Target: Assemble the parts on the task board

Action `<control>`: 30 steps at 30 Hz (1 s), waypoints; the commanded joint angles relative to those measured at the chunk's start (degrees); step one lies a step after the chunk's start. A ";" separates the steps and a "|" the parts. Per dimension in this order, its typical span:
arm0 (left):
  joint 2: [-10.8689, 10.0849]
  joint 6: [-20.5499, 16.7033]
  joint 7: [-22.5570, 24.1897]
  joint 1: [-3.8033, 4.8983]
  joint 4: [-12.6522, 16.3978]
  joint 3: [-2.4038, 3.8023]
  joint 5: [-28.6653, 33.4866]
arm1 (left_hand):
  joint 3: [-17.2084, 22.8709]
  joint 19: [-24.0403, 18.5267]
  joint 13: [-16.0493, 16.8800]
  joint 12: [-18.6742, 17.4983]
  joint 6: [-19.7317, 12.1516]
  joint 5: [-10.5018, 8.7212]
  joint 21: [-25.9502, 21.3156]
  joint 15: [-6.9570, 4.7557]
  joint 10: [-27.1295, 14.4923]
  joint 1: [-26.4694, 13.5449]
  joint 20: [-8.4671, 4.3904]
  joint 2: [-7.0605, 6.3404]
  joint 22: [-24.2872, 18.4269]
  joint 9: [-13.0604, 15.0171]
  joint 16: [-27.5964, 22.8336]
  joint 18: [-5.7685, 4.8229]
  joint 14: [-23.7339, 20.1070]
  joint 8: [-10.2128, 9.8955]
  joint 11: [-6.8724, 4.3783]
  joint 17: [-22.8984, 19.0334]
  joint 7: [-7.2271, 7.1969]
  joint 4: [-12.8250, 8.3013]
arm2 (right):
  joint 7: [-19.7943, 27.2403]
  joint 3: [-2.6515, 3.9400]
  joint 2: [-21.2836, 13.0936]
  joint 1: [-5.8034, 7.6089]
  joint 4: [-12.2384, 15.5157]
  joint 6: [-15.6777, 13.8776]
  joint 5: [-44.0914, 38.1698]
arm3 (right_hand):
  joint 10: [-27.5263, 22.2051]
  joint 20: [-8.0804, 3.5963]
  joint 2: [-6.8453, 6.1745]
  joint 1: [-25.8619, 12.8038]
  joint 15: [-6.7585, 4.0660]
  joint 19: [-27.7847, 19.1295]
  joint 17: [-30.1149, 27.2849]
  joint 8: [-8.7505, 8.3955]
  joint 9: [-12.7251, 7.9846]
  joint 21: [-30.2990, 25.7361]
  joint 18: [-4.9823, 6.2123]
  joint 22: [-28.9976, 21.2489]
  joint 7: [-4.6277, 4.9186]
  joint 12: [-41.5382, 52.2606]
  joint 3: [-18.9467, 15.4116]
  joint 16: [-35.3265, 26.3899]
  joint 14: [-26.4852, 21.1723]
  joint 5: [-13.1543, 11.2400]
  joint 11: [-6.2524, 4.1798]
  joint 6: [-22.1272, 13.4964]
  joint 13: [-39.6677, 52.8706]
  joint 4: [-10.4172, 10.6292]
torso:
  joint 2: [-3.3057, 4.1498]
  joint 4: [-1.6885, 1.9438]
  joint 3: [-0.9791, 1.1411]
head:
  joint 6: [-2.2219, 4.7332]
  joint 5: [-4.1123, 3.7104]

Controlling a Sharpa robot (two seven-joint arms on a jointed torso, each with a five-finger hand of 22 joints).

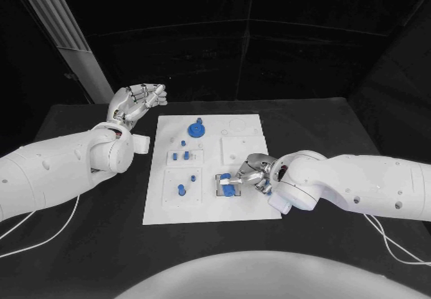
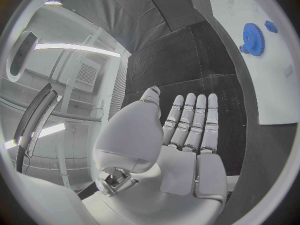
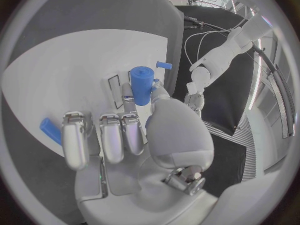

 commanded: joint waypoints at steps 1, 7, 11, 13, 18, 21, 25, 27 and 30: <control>0.00 0.69 7.67 0.08 0.10 0.03 -0.04 | -0.45 0.29 -0.07 0.16 -0.20 0.20 -0.36 0.00 -0.54 0.03 0.02 0.71 -0.09 -0.05 0.36 0.14 -0.55 0.40 0.06 -0.11 2.71 0.04 | -0.16 0.03 0.17 0.07 0.09 -0.33 -1.02 | 6.17 -0.38 -0.01 -0.85 -0.39 5.94 15.08 -0.37 0.16 0.18 -0.43 15.09 0.12 0.15 -0.96 0.14 6.04 -0.36 -0.27 0.27 15.08 0.46 | 0.04 -0.01 -0.01 | -0.01 0.01; -0.01 0.71 7.66 0.08 0.11 0.03 -0.04 | -0.45 0.29 -0.07 0.16 -0.20 0.20 -0.36 0.00 -0.54 0.03 0.02 0.71 -0.09 -0.05 0.36 0.14 -0.55 0.40 0.06 -0.11 2.71 0.04 | -0.30 0.03 0.31 0.07 0.08 -0.30 -1.31 | 6.17 -0.43 -0.15 -0.99 -0.43 5.94 15.08 -0.43 0.26 0.18 -0.43 15.09 0.12 0.15 -1.59 0.14 6.04 -0.38 -0.30 0.24 15.08 0.78 | 0.06 -0.01 -0.01 | -0.01 0.02; -0.01 0.72 7.66 0.08 0.11 0.03 -0.04 | -0.45 0.29 -0.07 0.16 -0.20 0.20 -0.36 0.00 -0.54 0.03 0.02 0.71 -0.09 -0.05 0.36 0.14 -0.55 0.40 0.06 -0.11 2.71 0.04 | -0.40 0.03 0.37 0.07 0.08 -0.25 -1.60 | 6.17 -0.49 -0.48 -0.98 -0.47 5.94 15.08 -0.49 0.39 0.18 -0.43 15.09 0.10 0.15 -2.36 0.14 6.04 -0.39 -0.32 0.22 15.08 1.03 | 0.05 -0.03 -0.02 | -0.01 0.04; 0.00 0.73 7.66 0.08 0.10 0.03 -0.04 | -0.45 0.29 -0.07 0.16 -0.20 0.20 -0.36 0.00 -0.54 0.03 0.02 0.71 -0.09 -0.05 0.36 0.14 -0.55 0.40 0.06 -0.11 2.71 0.04 | -0.46 0.03 0.40 0.07 0.10 -0.20 -1.74 | 6.17 -0.50 -0.59 -0.99 -0.49 5.94 15.08 -0.49 0.45 0.18 -0.43 15.09 0.09 0.15 -2.61 0.14 6.04 -0.40 -0.33 0.25 15.08 1.13 | 0.04 -0.03 -0.01 | -0.01 0.07; 0.03 0.76 7.66 0.08 0.08 0.03 -0.04 | -0.45 0.29 -0.07 0.16 -0.20 0.20 -0.36 0.00 -0.54 0.03 0.02 0.71 -0.09 -0.05 0.36 0.14 -0.55 0.40 0.06 -0.11 2.71 0.04 | -0.59 0.03 0.43 0.07 0.14 -0.29 -1.91 | 6.17 -0.58 -0.98 -1.28 -0.57 5.94 15.08 -0.48 0.65 0.18 -0.43 15.09 0.05 0.15 -3.64 0.14 6.04 -0.42 -0.37 0.32 15.08 1.73 | 0.05 -0.04 0.00 | -0.01 0.11; 0.05 0.79 7.66 0.07 0.06 0.03 -0.04 | -0.46 0.28 -0.07 0.20 -0.22 0.23 -0.37 0.00 -0.56 0.05 0.02 0.73 -0.10 -0.05 0.41 0.14 -0.57 0.44 0.06 -0.16 2.71 0.03 | -0.66 0.03 0.41 0.07 0.17 -0.33 -2.00 | 6.17 -0.62 -1.14 -1.38 -0.61 5.94 15.08 -0.49 0.74 0.18 -0.43 15.09 0.04 0.15 -4.05 0.14 6.04 -0.43 -0.39 0.33 15.08 2.00 | 0.02 -0.03 0.00 | -0.01 0.06; 0.07 0.80 7.65 0.07 0.03 0.03 -0.04 | -0.47 0.27 -0.07 0.22 -0.22 0.24 -0.37 0.00 -0.57 0.05 0.02 0.74 -0.10 -0.05 0.43 0.13 -0.57 0.45 0.06 -0.18 2.71 0.03 | -0.60 0.03 0.37 0.07 0.19 -0.35 -2.05 | 6.17 -0.71 -1.62 -1.74 -0.70 5.94 15.08 -0.50 0.94 0.18 -0.43 15.09 0.02 0.15 -4.95 0.14 6.04 -0.45 -0.42 0.31 15.08 2.70 | 0.02 -0.03 0.01 | -0.01 0.01; 0.09 0.82 7.65 0.07 0.01 0.03 -0.04 | -0.47 0.27 -0.07 0.22 -0.22 0.24 -0.37 0.00 -0.57 0.05 0.02 0.74 -0.10 -0.05 0.43 0.13 -0.57 0.45 0.06 -0.18 2.71 0.03 | -0.55 0.03 0.37 0.07 0.20 -0.40 -2.06 | 6.17 -0.76 -1.94 -1.99 -0.75 5.94 15.08 -0.48 1.04 0.18 -0.43 15.09 0.00 0.15 -5.40 0.14 6.04 -0.45 -0.43 0.34 15.08 3.02 | 0.01 -0.05 0.00 | -0.01 0.01; 0.10 0.85 7.65 0.06 0.01 0.03 -0.04 | -0.48 0.27 -0.07 0.24 -0.22 0.26 -0.37 0.00 -0.58 0.06 0.02 0.76 -0.10 -0.05 0.45 0.13 -0.58 0.47 0.06 -0.21 2.70 0.03 | -0.47 0.03 0.37 0.07 0.19 -0.44 -2.07 | 6.17 -0.83 -2.45 -2.56 -0.82 5.94 15.08 -0.45 1.17 0.18 -0.43 15.09 -0.03 0.15 -5.98 0.14 6.04 -0.47 -0.47 0.38 15.08 3.29 | 0.01 -0.04 0.00 | -0.01 0.00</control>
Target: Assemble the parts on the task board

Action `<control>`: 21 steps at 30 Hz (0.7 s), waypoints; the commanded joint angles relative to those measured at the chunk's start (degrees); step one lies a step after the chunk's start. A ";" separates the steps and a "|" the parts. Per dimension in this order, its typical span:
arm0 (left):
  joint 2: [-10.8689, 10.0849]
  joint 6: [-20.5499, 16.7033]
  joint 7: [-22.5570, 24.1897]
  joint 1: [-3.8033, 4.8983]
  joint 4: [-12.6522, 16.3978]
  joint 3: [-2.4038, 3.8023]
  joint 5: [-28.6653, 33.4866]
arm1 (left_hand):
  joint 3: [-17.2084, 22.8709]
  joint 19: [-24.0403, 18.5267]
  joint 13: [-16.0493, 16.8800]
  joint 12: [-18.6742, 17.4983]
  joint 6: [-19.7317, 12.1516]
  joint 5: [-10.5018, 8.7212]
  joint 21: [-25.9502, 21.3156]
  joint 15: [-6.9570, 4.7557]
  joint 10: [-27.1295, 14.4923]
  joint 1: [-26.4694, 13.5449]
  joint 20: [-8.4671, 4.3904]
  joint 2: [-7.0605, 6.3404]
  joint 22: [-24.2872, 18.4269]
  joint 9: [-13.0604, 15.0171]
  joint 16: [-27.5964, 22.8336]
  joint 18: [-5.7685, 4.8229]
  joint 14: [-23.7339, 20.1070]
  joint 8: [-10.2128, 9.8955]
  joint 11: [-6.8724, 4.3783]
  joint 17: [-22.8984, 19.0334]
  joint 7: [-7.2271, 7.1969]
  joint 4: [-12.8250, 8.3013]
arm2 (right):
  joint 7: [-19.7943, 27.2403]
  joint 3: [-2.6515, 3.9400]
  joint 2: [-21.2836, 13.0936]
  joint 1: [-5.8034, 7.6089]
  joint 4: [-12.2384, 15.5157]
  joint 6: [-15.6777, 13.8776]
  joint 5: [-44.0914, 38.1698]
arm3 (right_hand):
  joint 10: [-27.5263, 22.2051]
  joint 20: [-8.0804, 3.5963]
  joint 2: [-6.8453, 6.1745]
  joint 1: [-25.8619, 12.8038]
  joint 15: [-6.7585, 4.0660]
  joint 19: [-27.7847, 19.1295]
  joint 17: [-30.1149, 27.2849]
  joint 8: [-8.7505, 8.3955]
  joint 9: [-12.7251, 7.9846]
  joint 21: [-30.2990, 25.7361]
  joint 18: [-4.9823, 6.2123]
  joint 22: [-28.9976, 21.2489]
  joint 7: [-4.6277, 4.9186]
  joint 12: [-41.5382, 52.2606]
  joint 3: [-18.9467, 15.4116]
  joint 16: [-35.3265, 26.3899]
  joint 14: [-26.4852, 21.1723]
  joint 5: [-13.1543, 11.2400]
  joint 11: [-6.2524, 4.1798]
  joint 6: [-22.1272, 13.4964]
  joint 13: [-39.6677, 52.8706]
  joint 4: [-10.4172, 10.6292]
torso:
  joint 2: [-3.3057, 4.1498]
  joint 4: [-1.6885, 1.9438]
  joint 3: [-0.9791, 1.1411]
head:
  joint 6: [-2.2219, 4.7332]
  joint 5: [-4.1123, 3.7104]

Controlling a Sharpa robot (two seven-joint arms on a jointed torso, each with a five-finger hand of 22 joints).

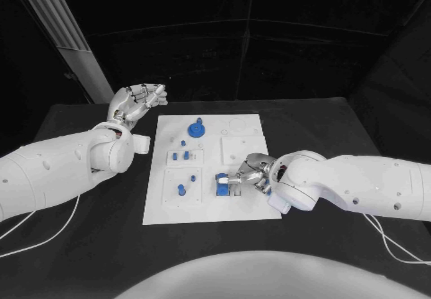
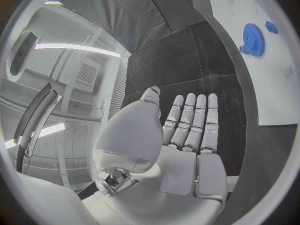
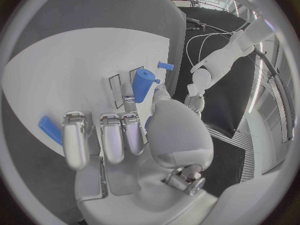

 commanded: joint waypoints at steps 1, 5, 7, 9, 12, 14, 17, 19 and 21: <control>0.05 0.73 7.64 0.08 0.04 0.03 -0.04 | -0.36 0.27 -0.08 0.24 -0.23 0.27 -0.37 0.00 -0.37 -0.16 0.02 0.53 -0.05 -0.06 0.23 0.13 -0.58 0.20 -0.15 -0.08 2.70 -0.09 | 0.40 0.02 0.05 0.07 0.14 -0.32 -0.28 | 5.96 -0.46 -0.77 -0.34 -0.36 5.93 15.09 -0.26 0.11 0.18 -0.42 15.10 -0.01 0.15 -0.54 0.14 5.95 -0.29 -0.28 0.26 15.08 0.05 | -0.01 0.00 0.00 | -0.01 -0.03; 0.05 0.75 7.64 0.07 0.03 0.03 -0.04 | -0.36 0.27 -0.08 0.24 -0.23 0.27 -0.37 0.00 -0.37 -0.16 0.02 0.53 -0.05 -0.06 0.23 0.13 -0.58 0.20 -0.15 -0.08 2.70 -0.09 | 0.51 0.02 0.06 0.07 0.14 -0.50 -0.29 | 5.96 -0.54 -1.01 -0.98 -0.43 5.93 15.09 -0.24 0.24 0.18 -0.42 15.10 -0.03 0.15 -0.85 0.14 5.95 -0.29 -0.31 0.24 15.08 0.11 | -0.05 0.04 0.01 | -0.01 -0.03; 0.04 0.75 7.64 0.06 0.03 0.03 -0.04 | -0.36 0.27 -0.08 0.24 -0.23 0.27 -0.37 0.00 -0.37 -0.16 0.02 0.53 -0.05 -0.06 0.23 0.13 -0.58 0.20 -0.15 -0.08 2.70 -0.09 | 0.60 0.02 0.03 0.07 0.18 -0.67 -0.29 | 5.96 -0.57 -0.87 -1.21 -0.46 5.93 15.09 -0.18 0.31 0.18 -0.42 15.10 -0.06 0.15 -0.88 0.14 5.95 -0.28 -0.33 0.29 15.08 0.11 | -0.04 0.04 0.01 | -0.01 -0.05; 0.01 0.73 7.64 0.06 0.04 0.03 -0.04 | -0.36 0.27 -0.08 0.24 -0.23 0.27 -0.37 0.00 -0.37 -0.16 0.02 0.53 -0.05 -0.06 0.23 0.13 -0.58 0.20 -0.15 -0.08 2.70 -0.09 | 0.81 0.02 -0.05 0.07 0.29 -1.00 -0.34 | 5.96 -0.62 -0.67 -1.37 -0.53 5.93 15.09 0.01 0.47 0.18 -0.42 15.10 -0.17 0.15 -0.89 0.14 5.95 -0.29 -0.39 0.53 15.08 0.07 | -0.01 0.02 0.01 | -0.01 -0.05; -0.05 0.75 7.64 0.05 0.07 0.03 -0.04 | -0.36 0.27 -0.08 0.24 -0.23 0.27 -0.37 0.00 -0.37 -0.16 0.02 0.53 -0.05 -0.06 0.23 0.13 -0.58 0.20 -0.15 -0.08 2.70 -0.09 | 1.28 0.02 -0.36 0.06 0.68 -1.82 -0.78 | 5.96 -0.82 -0.29 -1.23 -0.80 5.93 15.09 0.90 1.10 0.18 -0.42 15.10 -0.55 0.15 -0.87 0.14 5.95 -0.28 -0.69 1.50 15.08 -0.05 | -0.01 -0.03 0.04 | -0.01 0.07; -0.09 0.77 7.63 0.05 0.07 0.03 -0.04 | -0.36 0.27 -0.08 0.24 -0.23 0.27 -0.37 0.00 -0.37 -0.16 0.02 0.53 -0.05 -0.06 0.23 0.13 -0.58 0.20 -0.15 -0.08 2.70 -0.09 | 1.62 0.03 -0.70 0.06 1.11 -2.26 -1.53 | 5.96 -1.08 -0.14 -0.80 -1.14 5.93 15.09 2.07 1.96 0.18 -0.42 15.10 -1.02 0.15 -0.89 0.14 5.95 -0.26 -1.14 2.44 15.08 -0.11 | -0.02 -0.06 0.07 | -0.01 0.14; -0.15 0.79 7.62 0.00 0.06 0.03 -0.04 | -0.36 0.27 -0.08 0.24 -0.23 0.27 -0.37 0.00 -0.37 -0.16 0.02 0.53 -0.05 -0.06 0.23 0.13 -0.58 0.20 -0.15 -0.08 2.70 -0.09 | 2.04 0.03 -1.34 0.06 1.93 -2.66 -2.73 | 5.96 -1.67 -0.07 -0.04 -1.83 5.93 15.09 5.11 4.32 0.18 -0.42 15.10 -2.11 0.15 -0.99 0.14 5.95 -0.23 -2.16 4.19 15.08 -0.15 | -0.03 -0.10 0.06 | -0.01 0.24; -0.15 0.81 7.60 -0.05 0.02 0.03 -0.04 | -0.36 0.27 -0.08 0.24 -0.23 0.27 -0.37 0.00 -0.37 -0.16 0.02 0.53 -0.05 -0.06 0.23 0.13 -0.58 0.20 -0.15 -0.08 2.70 -0.09 | 2.07 0.05 -1.83 0.07 2.54 -2.63 -3.49 | 5.96 -2.48 -0.04 0.69 -2.68 5.93 15.09 9.39 8.29 0.18 -0.42 15.10 -3.16 0.15 -1.16 0.14 5.95 -0.20 -3.22 4.28 15.08 -0.20 | -0.06 -0.07 0.05 | -0.01 0.10; -0.11 0.86 7.58 -0.10 -0.04 0.03 -0.04 | -0.36 0.27 -0.08 0.24 -0.23 0.27 -0.37 0.00 -0.37 -0.16 0.02 0.53 -0.05 -0.06 0.23 0.13 -0.58 0.20 -0.15 -0.08 2.70 -0.09 | 1.86 0.06 -2.20 0.08 2.98 -2.41 -3.96 | 5.96 -3.32 0.04 1.04 -4.01 5.93 15.09 18.15 17.31 0.18 -0.42 15.10 -3.85 0.15 -1.74 0.14 5.95 0.01 -4.66 0.78 15.08 -0.23 | -0.11 -0.01 0.01 | -0.01 -0.03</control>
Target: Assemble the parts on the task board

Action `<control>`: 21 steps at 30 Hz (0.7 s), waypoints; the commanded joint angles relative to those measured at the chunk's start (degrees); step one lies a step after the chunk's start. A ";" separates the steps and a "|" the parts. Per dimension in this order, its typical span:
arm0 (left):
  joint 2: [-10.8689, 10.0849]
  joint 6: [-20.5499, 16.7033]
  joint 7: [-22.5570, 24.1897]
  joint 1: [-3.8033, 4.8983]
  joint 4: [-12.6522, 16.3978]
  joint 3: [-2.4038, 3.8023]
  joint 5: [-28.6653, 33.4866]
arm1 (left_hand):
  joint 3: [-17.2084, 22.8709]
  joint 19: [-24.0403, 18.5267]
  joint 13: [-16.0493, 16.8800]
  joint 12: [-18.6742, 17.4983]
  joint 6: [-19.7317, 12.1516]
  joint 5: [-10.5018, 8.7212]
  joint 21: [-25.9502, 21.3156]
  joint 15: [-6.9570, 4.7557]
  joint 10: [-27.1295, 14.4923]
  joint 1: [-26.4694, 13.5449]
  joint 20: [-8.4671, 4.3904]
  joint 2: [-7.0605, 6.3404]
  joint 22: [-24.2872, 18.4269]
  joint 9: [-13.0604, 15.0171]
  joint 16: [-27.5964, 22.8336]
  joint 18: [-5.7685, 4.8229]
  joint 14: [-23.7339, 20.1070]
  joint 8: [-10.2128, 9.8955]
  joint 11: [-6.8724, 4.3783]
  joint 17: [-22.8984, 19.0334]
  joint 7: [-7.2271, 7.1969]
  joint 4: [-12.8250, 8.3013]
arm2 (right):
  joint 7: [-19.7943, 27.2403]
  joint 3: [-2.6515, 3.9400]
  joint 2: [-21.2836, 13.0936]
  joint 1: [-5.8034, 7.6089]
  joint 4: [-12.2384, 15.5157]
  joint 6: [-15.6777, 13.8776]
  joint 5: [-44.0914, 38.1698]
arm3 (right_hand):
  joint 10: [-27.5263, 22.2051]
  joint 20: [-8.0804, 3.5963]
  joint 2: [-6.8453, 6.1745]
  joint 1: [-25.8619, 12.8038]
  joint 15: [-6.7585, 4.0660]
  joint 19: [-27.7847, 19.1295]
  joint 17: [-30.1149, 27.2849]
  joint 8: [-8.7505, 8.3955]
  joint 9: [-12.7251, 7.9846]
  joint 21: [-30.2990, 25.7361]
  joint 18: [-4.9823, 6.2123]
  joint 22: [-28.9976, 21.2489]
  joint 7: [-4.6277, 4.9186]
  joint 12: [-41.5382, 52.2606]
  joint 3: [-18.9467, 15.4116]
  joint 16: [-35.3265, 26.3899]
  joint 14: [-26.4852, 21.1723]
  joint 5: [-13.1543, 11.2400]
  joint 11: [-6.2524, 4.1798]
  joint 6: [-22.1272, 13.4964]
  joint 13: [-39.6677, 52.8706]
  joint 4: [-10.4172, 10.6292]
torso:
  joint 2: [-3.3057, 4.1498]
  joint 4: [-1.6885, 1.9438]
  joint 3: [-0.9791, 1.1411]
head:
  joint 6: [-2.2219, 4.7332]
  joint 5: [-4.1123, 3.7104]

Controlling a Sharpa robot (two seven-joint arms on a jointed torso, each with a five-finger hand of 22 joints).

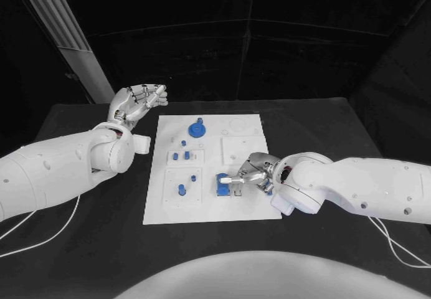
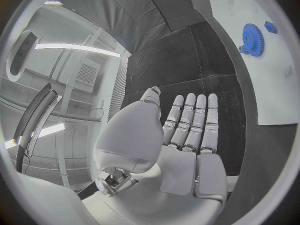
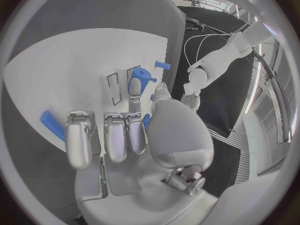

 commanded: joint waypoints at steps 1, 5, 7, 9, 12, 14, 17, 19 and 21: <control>0.05 0.81 7.57 -0.02 -0.05 0.03 -0.05 | -0.32 0.26 -0.09 0.25 -0.23 0.30 -0.38 0.00 -0.38 -0.15 0.02 0.55 -0.06 -0.07 0.25 0.13 -0.58 0.21 -0.15 -0.10 2.70 -0.13 | 0.56 0.04 -0.49 0.08 0.81 -0.65 -2.72 | 5.99 -0.88 0.85 0.87 -0.91 6.03 15.09 9.61 9.68 0.18 -0.42 15.09 -0.79 0.15 -0.29 0.14 6.04 0.08 -1.14 -3.73 15.08 -0.18 | -0.09 0.05 -0.04 | -0.01 -0.24; 0.12 0.87 7.54 -0.15 -0.08 0.03 -0.05 | -0.33 0.25 -0.09 0.30 -0.24 0.34 -0.38 0.00 -0.40 -0.13 0.02 0.59 -0.07 -0.07 0.30 0.12 -0.60 0.25 -0.15 -0.16 2.70 -0.13 | -1.56 0.05 -0.86 0.09 1.24 2.08 -4.45 | 5.99 -1.65 2.04 0.50 -1.22 6.03 15.09 20.78 21.73 0.18 -0.42 15.09 -1.93 0.15 -0.82 0.14 6.04 -0.45 -1.53 -9.54 15.08 -0.22 | 0.02 0.11 -0.01 | -0.01 -0.25; 0.13 0.87 7.53 -0.19 -0.10 0.03 -0.05 | -0.33 0.25 -0.09 0.30 -0.24 0.34 -0.38 0.00 -0.40 -0.13 0.02 0.59 -0.07 -0.07 0.30 0.12 -0.60 0.25 -0.15 -0.16 2.70 -0.13 | -2.37 0.05 -0.84 0.09 1.23 3.54 -4.86 | 5.99 -2.04 2.75 0.36 -1.42 6.03 15.09 27.91 29.81 0.18 -0.42 15.09 -2.26 0.15 -1.71 0.14 6.04 -0.28 -1.84 -12.12 15.08 -0.60 | 0.00 0.07 -0.04 | -0.01 -0.26; 0.14 0.86 7.53 -0.21 -0.13 0.03 -0.05 | -0.33 0.25 -0.09 0.30 -0.24 0.34 -0.38 0.00 -0.40 -0.13 0.02 0.59 -0.07 -0.07 0.30 0.12 -0.60 0.25 -0.15 -0.16 2.70 -0.13 | -2.89 0.05 -0.73 0.10 1.11 4.61 -5.09 | 5.99 -1.98 3.29 0.50 -1.63 6.03 15.09 30.12 32.08 0.18 -0.42 15.09 -2.35 0.15 -1.77 0.14 6.04 -0.17 -1.90 -11.43 15.08 -0.34 | -0.01 0.07 -0.07 | -0.01 -0.38; 0.16 0.85 7.53 -0.23 -0.14 0.03 -0.05 | -0.33 0.25 -0.09 0.30 -0.24 0.34 -0.38 0.00 -0.40 -0.13 0.02 0.59 -0.07 -0.07 0.30 0.12 -0.60 0.25 -0.15 -0.16 2.70 -0.13 | -3.35 0.05 -0.45 0.10 0.80 5.83 -5.28 | 5.99 -2.05 3.65 0.65 -1.72 6.03 15.09 31.73 33.76 0.18 -0.42 15.09 -2.47 0.15 -1.89 0.14 6.04 -0.18 -2.01 -10.76 15.08 -0.31 | 0.01 0.13 -0.10 | -0.01 -0.47; 0.18 0.87 7.53 -0.24 -0.15 0.03 -0.05 | -0.33 0.25 -0.09 0.30 -0.24 0.34 -0.38 0.00 -0.40 -0.13 0.02 0.59 -0.07 -0.07 0.30 0.12 -0.60 0.25 -0.15 -0.16 2.70 -0.13 | -3.54 0.05 -0.14 0.10 0.50 6.43 -5.36 | 5.99 -2.06 3.70 0.65 -1.73 6.03 15.09 31.83 33.89 0.18 -0.42 15.09 -2.49 0.15 -1.92 0.14 6.04 -0.18 -2.02 -10.76 15.08 -0.30 | 0.01 0.13 -0.10 | -0.01 -0.41; 0.20 0.87 7.53 -0.24 -0.15 0.03 -0.05 | -0.33 0.25 -0.09 0.30 -0.24 0.34 -0.38 0.00 -0.40 -0.13 0.02 0.59 -0.07 -0.07 0.30 0.12 -0.60 0.25 -0.15 -0.16 2.70 -0.13 | -3.78 0.04 0.40 0.09 0.02 6.99 -5.42 | 5.99 -2.09 3.86 0.65 -1.77 6.03 15.09 32.10 34.26 0.18 -0.42 15.09 -2.52 0.15 -1.98 0.14 6.04 -0.18 -2.05 -10.76 15.08 -0.27 | 0.00 0.10 -0.09 | -0.01 -0.43; 0.20 0.86 7.54 -0.24 -0.14 0.03 -0.05 | -0.33 0.25 -0.09 0.30 -0.24 0.34 -0.38 0.00 -0.40 -0.13 0.02 0.59 -0.07 -0.07 0.30 0.12 -0.60 0.25 -0.15 -0.16 2.70 -0.13 | -3.93 0.04 0.67 0.09 -0.24 7.20 -5.44 | 5.99 -2.14 4.03 0.91 -1.82 6.03 15.09 32.67 34.92 0.18 -0.42 15.09 -2.58 0.15 -2.02 0.14 6.04 -0.18 -2.10 -10.54 15.08 -0.37 | 0.02 0.12 -0.09 | -0.01 -0.45; 0.20 0.85 7.54 -0.24 -0.13 0.03 -0.05 | -0.33 0.25 -0.09 0.30 -0.24 0.34 -0.38 0.00 -0.40 -0.13 0.02 0.59 -0.07 -0.07 0.30 0.12 -0.60 0.25 -0.15 -0.16 2.70 -0.13 | -4.09 0.04 0.88 0.09 -0.46 7.34 -5.46 | 5.99 -2.18 4.13 1.24 -1.87 6.03 15.09 33.42 35.69 0.18 -0.42 15.09 -2.65 0.15 -2.05 0.14 6.04 -0.18 -2.15 -10.09 15.08 -0.48 | 0.01 0.14 -0.08 | -0.01 -0.43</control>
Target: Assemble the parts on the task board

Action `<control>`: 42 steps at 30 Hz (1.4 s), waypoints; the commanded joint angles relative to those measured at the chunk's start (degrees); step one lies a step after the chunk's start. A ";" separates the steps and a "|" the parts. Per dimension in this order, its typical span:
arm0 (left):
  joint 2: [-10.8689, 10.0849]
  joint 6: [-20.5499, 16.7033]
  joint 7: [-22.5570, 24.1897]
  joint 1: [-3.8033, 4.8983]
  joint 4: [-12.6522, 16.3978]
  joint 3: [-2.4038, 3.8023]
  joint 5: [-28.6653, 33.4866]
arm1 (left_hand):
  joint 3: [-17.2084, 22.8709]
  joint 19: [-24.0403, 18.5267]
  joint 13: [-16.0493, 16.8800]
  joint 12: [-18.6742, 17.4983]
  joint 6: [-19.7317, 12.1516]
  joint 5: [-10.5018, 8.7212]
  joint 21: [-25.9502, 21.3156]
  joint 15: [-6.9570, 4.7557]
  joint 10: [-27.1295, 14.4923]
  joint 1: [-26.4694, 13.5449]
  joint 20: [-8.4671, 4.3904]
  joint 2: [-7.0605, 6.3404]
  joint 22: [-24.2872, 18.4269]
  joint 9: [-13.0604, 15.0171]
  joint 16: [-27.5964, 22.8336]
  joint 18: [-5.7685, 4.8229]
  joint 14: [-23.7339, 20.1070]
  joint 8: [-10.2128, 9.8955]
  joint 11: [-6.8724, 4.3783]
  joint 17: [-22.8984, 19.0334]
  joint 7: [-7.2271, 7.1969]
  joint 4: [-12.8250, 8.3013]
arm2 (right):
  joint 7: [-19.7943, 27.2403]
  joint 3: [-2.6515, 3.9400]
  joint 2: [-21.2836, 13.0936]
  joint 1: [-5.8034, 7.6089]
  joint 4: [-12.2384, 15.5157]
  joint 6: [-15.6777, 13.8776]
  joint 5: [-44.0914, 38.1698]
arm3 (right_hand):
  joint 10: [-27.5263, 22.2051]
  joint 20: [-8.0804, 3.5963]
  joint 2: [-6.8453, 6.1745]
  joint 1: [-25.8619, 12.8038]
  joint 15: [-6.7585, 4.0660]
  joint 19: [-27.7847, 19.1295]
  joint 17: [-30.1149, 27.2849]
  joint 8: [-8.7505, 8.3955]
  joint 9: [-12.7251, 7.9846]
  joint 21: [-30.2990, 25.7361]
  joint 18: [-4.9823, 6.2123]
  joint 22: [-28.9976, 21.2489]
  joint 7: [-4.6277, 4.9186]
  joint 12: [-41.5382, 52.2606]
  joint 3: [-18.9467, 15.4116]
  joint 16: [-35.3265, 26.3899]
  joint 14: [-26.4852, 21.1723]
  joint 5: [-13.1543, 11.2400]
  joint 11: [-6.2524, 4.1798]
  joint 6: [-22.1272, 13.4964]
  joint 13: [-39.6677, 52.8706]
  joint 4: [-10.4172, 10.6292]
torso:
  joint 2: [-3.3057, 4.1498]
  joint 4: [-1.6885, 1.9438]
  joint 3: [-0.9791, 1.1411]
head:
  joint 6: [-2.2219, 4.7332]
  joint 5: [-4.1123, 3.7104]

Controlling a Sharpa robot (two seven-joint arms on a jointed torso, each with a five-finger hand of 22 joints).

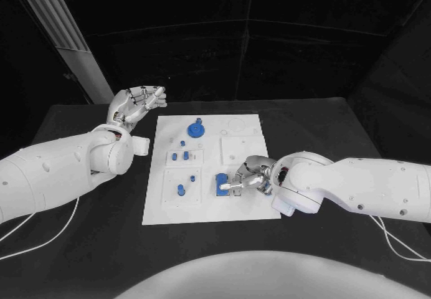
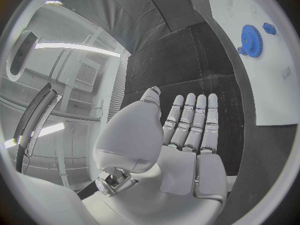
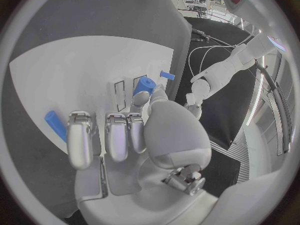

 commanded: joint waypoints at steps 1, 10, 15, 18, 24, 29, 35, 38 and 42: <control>0.04 0.70 7.54 0.08 0.02 0.03 -0.05 | -0.34 0.24 -0.09 0.30 -0.24 0.34 -0.39 -0.20 -0.40 -0.13 0.02 0.59 -0.08 -0.07 0.30 0.13 -0.39 0.25 -0.15 -0.06 2.70 -0.13 | -1.14 0.02 0.36 0.08 -0.40 2.45 -0.83 | 5.97 -0.45 0.68 0.63 -0.48 5.92 15.09 0.97 1.03 0.18 -0.43 15.09 -0.05 0.15 -0.22 0.14 6.10 0.13 -0.62 0.73 15.08 -0.05 | 0.01 0.03 0.02 | -0.01 0.01; 0.02 0.69 7.53 0.08 0.04 0.03 -0.05 | -0.36 0.23 -0.09 0.36 -0.27 0.38 -0.40 -0.20 -0.44 -0.10 0.02 0.64 -0.09 -0.07 0.38 0.12 -0.42 0.30 -0.15 -0.14 2.70 -0.13 | -1.57 0.01 1.18 0.07 -1.30 2.53 -0.84 | 5.97 -0.66 2.88 1.70 -0.69 5.92 15.09 2.04 2.68 0.18 -0.43 15.09 -0.27 0.15 -0.05 0.14 6.10 0.15 -0.82 1.08 15.08 0.04 | 0.03 -0.02 0.05 | -0.01 0.04; 0.02 0.69 7.53 0.08 0.03 0.03 -0.05 | -0.36 0.23 -0.09 0.36 -0.27 0.38 -0.40 -0.20 -0.44 -0.10 0.02 0.64 -0.09 -0.07 0.38 0.12 -0.42 0.30 -0.15 -0.14 2.70 -0.13 | -1.65 0.01 1.36 0.07 -1.52 2.27 -0.84 | 5.97 -0.73 3.78 2.78 -0.75 5.92 15.09 2.30 3.28 0.18 -0.43 15.09 -0.37 0.15 0.11 0.14 6.10 0.17 -0.93 1.16 15.08 -0.27 | 0.00 -0.01 0.03 | -0.01 0.05; 0.02 0.70 7.53 0.08 0.04 0.03 -0.05 | -0.36 0.23 -0.09 0.36 -0.27 0.38 -0.40 -0.20 -0.44 -0.10 0.02 0.64 -0.09 -0.07 0.38 0.12 -0.42 0.30 -0.15 -0.14 2.70 -0.13 | -1.63 0.01 1.35 0.07 -1.53 2.26 -0.84 | 5.97 -0.74 3.93 3.05 -0.76 5.92 15.09 2.32 3.38 0.18 -0.43 15.09 -0.38 0.15 0.14 0.14 6.10 0.18 -0.94 1.15 15.08 -0.36 | 0.01 -0.02 0.04 | -0.01 0.07; 0.03 0.73 7.49 0.08 0.02 0.03 -0.05 | -0.36 0.23 -0.09 0.36 -0.27 0.38 -0.40 -0.20 -0.44 -0.10 0.02 0.64 -0.09 -0.07 0.38 0.12 -0.42 0.30 -0.15 -0.14 2.70 -0.13 | -1.34 0.00 0.99 0.07 -1.30 2.18 -0.81 | 5.97 -0.75 4.01 3.20 -0.77 5.92 15.09 2.26 3.40 0.18 -0.43 15.09 -0.39 0.15 0.14 0.14 6.10 0.19 -0.95 1.09 15.08 -0.41 | 0.01 -0.09 0.05 | -0.01 0.09; 0.05 0.76 7.47 0.08 -0.01 0.03 -0.05 | -0.36 0.23 -0.09 0.36 -0.27 0.38 -0.40 -0.20 -0.44 -0.10 0.02 0.64 -0.09 -0.07 0.38 0.12 -0.42 0.30 -0.15 -0.14 2.70 -0.13 | 0.83 0.00 0.27 0.07 -0.71 1.02 0.36 | 5.97 -0.77 3.63 3.25 -0.80 5.92 15.09 1.62 3.12 0.18 -0.43 15.09 -0.33 0.15 -0.30 0.14 6.10 0.27 -0.91 0.44 15.08 -0.41 | 0.03 -0.06 0.05 | -0.01 -0.02; 0.01 0.80 7.46 0.06 -0.12 0.03 -0.05 | -0.36 0.23 -0.09 0.36 -0.27 0.38 -0.40 -0.20 -0.44 -0.10 0.02 0.64 -0.09 -0.07 0.38 0.12 -0.42 0.30 -0.15 -0.14 2.70 -0.13 | 5.76 0.04 -3.07 0.13 2.37 -4.76 2.74 | 5.97 -0.57 3.13 3.46 -0.35 5.92 15.09 -8.06 -2.97 0.18 -0.43 15.09 0.68 0.15 -1.59 0.14 6.10 1.27 -0.17 -6.96 15.08 -0.32 | -0.05 -0.13 0.07 | -0.01 -0.02; 0.14 0.81 7.44 0.05 -0.32 0.03 -0.05 | -0.40 0.21 -0.10 0.44 -0.30 0.39 -0.41 -0.20 -0.48 -0.08 0.02 0.68 -0.10 -0.07 0.46 0.12 -0.44 0.35 -0.15 -0.24 2.70 -0.14 | 6.99 0.06 -5.41 0.65 3.92 -6.77 3.09 | 5.97 -0.04 3.15 3.91 0.20 5.92 15.09 -11.00 -4.82 0.18 -0.43 15.09 1.63 0.15 -2.08 0.14 6.10 2.69 0.68 -7.80 15.08 -0.49 | -0.12 0.07 -0.07 | -0.01 -0.36; 0.29 0.73 7.41 0.03 -0.58 0.03 -0.05 | -0.40 0.21 -0.10 0.44 -0.30 0.39 -0.41 -0.20 -0.48 -0.08 0.02 0.68 -0.10 -0.07 0.46 0.12 -0.44 0.35 -0.15 -0.24 2.70 -0.14 | 6.25 0.05 -9.07 1.49 5.34 -5.62 0.65 | 5.97 1.24 2.86 3.61 1.86 5.92 15.09 -17.95 -10.00 0.18 -0.43 15.09 4.12 0.15 -3.19 0.14 6.10 3.33 2.86 -11.33 15.08 -0.22 | -0.09 -0.09 -0.06 | -0.01 -0.34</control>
